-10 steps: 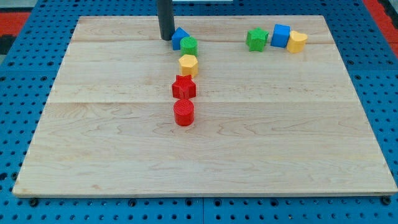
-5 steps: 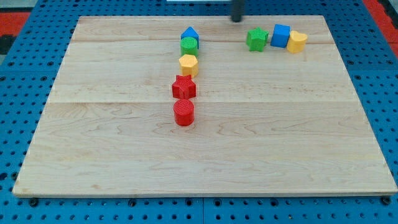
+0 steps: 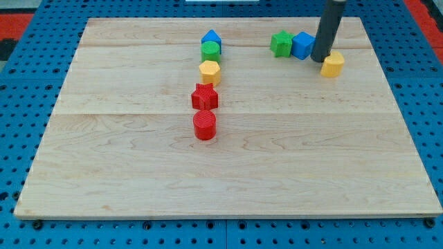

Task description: Move the yellow heart to the bottom center

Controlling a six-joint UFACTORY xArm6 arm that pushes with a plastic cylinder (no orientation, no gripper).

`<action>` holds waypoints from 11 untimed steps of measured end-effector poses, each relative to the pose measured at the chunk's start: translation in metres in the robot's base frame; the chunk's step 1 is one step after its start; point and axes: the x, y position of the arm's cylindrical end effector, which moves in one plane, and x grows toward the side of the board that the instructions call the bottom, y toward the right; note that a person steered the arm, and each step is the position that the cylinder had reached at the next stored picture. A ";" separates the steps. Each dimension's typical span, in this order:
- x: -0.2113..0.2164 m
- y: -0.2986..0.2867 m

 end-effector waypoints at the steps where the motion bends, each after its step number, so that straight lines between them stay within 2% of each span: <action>1: 0.008 0.012; 2: -0.052 0.046; 3: -0.035 0.115; 5: 0.058 0.035; 7: -0.017 0.122; 8: -0.019 0.043; 9: 0.026 -0.050; 10: 0.078 -0.077; 11: 0.031 -0.060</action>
